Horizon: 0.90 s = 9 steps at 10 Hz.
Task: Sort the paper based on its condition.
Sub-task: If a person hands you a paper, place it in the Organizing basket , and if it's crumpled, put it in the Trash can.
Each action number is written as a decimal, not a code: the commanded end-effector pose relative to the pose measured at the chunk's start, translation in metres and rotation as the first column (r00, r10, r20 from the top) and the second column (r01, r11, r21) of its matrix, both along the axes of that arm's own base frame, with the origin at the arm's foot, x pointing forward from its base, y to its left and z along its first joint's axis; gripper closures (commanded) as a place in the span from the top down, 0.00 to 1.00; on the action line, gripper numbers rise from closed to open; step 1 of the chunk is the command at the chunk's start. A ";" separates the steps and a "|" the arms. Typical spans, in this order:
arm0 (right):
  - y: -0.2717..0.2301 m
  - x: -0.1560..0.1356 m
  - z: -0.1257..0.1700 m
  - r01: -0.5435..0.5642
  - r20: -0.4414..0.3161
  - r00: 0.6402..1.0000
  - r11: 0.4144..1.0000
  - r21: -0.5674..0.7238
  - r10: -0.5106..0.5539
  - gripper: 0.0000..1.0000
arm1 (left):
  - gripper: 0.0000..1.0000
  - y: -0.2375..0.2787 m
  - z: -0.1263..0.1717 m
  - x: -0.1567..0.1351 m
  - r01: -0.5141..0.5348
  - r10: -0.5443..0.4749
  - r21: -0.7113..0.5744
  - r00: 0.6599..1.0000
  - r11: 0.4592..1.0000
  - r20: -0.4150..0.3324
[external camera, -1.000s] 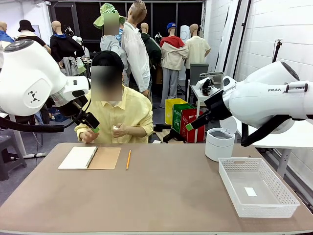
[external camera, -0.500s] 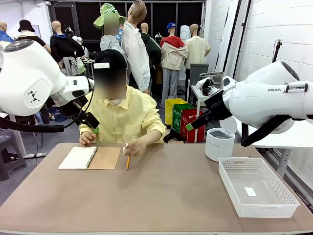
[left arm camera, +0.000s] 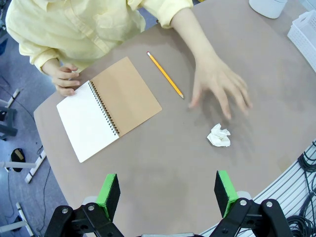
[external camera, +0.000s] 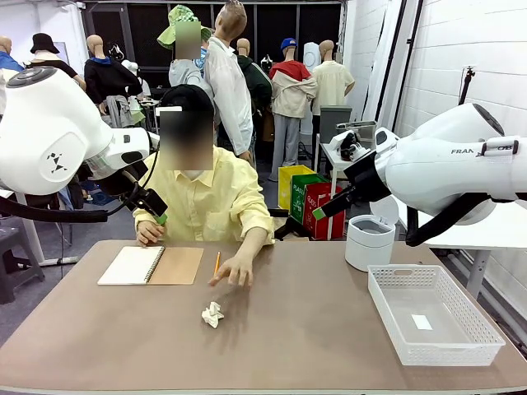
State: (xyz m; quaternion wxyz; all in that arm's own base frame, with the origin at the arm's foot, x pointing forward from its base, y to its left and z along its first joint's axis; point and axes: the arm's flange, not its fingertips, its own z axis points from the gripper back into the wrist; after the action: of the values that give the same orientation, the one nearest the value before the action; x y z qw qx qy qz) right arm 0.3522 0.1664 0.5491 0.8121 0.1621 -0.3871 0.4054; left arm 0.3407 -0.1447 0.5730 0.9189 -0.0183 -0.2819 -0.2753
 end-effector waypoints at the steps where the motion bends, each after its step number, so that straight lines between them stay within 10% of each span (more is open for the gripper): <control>1: 0.000 -0.001 -0.001 -0.002 -0.007 1.000 1.000 0.003 0.002 1.00 | 1.00 0.001 -0.002 0.001 0.008 -0.008 -0.001 1.000 1.000 0.011; 9: 0.000 -0.001 -0.001 -0.002 -0.007 1.000 1.000 0.003 0.002 1.00 | 1.00 0.001 -0.002 0.001 0.008 -0.008 -0.001 1.000 1.000 0.011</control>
State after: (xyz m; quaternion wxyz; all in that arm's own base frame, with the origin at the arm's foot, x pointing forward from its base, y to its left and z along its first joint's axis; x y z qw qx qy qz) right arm 0.3522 0.1664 0.5491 0.8121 0.1621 -0.3871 0.4054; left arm 0.3407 -0.1447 0.5730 0.9189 -0.0183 -0.2819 -0.2753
